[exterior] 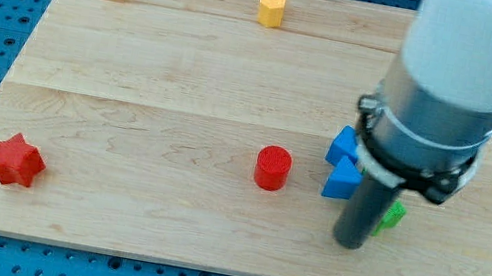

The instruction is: Push the red circle into the blue cube and blue triangle

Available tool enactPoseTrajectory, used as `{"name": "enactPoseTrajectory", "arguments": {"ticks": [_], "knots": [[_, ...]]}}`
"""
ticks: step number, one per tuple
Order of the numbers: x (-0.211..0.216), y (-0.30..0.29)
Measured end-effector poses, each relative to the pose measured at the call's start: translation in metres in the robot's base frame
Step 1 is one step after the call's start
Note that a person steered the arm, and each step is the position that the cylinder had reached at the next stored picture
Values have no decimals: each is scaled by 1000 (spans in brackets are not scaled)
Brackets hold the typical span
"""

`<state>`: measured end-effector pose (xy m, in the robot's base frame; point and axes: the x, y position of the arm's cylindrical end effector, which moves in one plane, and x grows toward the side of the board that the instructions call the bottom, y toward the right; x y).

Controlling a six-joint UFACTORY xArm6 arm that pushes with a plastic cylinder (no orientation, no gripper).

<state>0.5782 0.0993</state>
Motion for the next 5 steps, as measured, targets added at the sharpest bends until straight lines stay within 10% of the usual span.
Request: {"name": "enactPoseTrajectory", "arguments": {"ticks": [5], "knots": [[-80,-100]]}}
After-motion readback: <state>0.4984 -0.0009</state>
